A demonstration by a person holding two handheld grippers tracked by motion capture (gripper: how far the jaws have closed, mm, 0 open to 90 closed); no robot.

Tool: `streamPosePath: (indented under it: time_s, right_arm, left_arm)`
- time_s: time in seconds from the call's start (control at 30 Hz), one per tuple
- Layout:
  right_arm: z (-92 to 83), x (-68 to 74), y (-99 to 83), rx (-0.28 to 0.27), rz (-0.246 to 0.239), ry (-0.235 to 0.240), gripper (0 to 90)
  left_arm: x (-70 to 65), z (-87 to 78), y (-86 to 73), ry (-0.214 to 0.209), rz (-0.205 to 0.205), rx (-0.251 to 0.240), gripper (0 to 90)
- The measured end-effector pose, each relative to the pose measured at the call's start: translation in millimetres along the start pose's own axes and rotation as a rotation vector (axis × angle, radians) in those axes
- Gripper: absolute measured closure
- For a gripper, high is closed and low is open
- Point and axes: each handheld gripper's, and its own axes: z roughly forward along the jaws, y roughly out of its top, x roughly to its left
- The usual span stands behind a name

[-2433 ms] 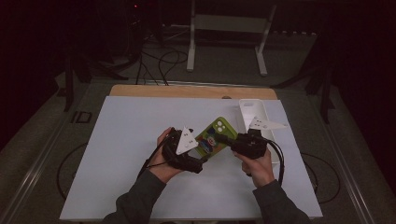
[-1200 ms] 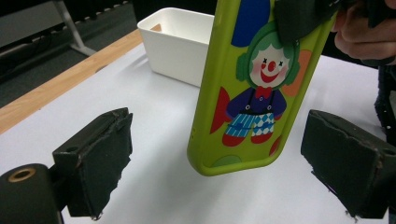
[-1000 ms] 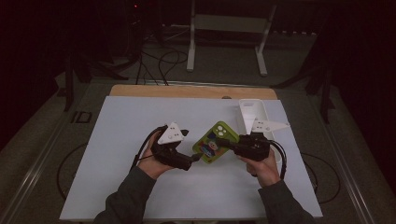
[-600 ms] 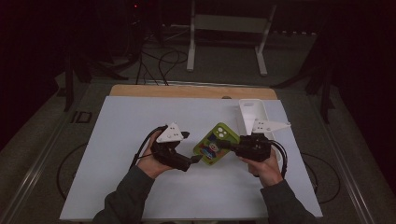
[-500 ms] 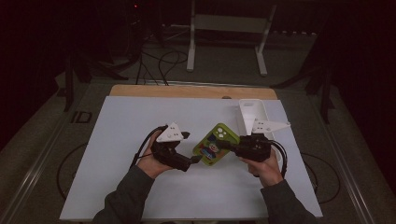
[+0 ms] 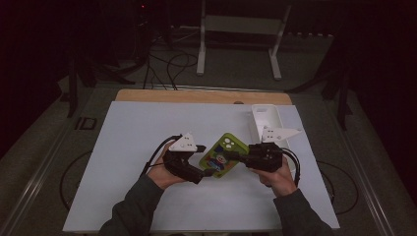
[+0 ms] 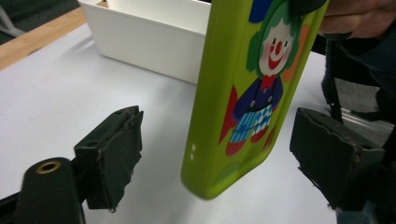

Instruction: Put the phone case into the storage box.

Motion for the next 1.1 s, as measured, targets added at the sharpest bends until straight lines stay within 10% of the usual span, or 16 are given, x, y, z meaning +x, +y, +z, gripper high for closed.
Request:
streamPosePath:
  time_s: [0.57,1.1]
  right_arm:
    - [8.8,4.5,0.5,0.027,-0.033,0.043,87.1]
    - [7.6,4.3,-0.4,0.035,-0.052,0.045,87.2]
  left_arm:
    - [-4.5,6.1,-1.1,-0.095,0.024,0.002,42.0]
    - [-4.5,0.9,-4.2,-0.089,0.022,-0.029,55.1]
